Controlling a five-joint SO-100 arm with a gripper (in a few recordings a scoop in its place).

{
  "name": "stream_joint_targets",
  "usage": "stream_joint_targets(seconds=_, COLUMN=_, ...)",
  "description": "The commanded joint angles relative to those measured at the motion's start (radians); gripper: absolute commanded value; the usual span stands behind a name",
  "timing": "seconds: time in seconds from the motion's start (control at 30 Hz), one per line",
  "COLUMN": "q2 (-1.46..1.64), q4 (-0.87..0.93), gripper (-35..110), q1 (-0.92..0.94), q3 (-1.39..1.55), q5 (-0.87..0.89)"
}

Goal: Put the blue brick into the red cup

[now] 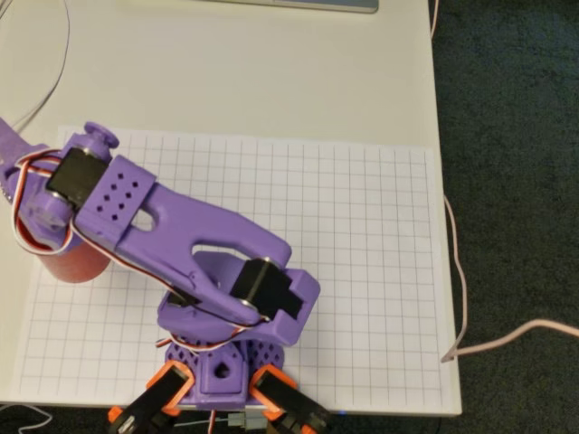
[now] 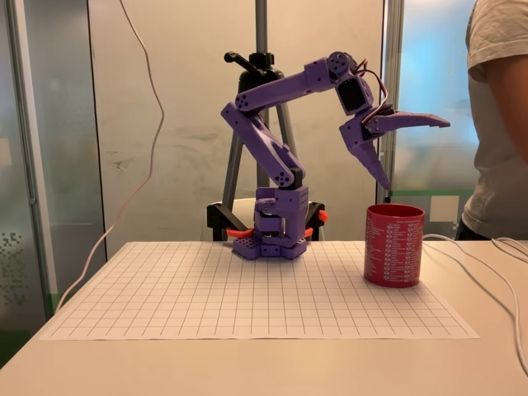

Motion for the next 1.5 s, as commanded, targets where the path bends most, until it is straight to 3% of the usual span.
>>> stream_joint_targets(seconds=0.0, q2=0.034, q4=-0.008, gripper=60, q1=0.000, q3=0.000, q5=-0.006)
stream_joint_targets(seconds=0.03, q2=0.034, q4=-0.021, gripper=22, q1=0.003, q3=-0.003, q5=-0.051)
stream_joint_targets(seconds=0.07, q2=0.028, q4=-0.032, gripper=0, q1=0.014, q3=-0.011, q5=-0.048)
stream_joint_targets(seconds=0.57, q2=0.048, q4=-0.080, gripper=0, q1=0.107, q3=-0.006, q5=-0.051)
stream_joint_targets(seconds=0.83, q2=0.061, q4=-0.538, gripper=0, q1=0.796, q3=0.186, q5=-0.172)
stream_joint_targets(seconds=1.0, q2=0.091, q4=-0.678, gripper=0, q1=1.129, q3=0.133, q5=-0.207)
stream_joint_targets(seconds=1.23, q2=0.443, q4=-0.670, gripper=0, q1=1.304, q3=0.126, q5=-0.321)
stream_joint_targets(seconds=1.47, q2=0.790, q4=-0.571, gripper=0, q1=1.293, q3=0.206, q5=-0.368)
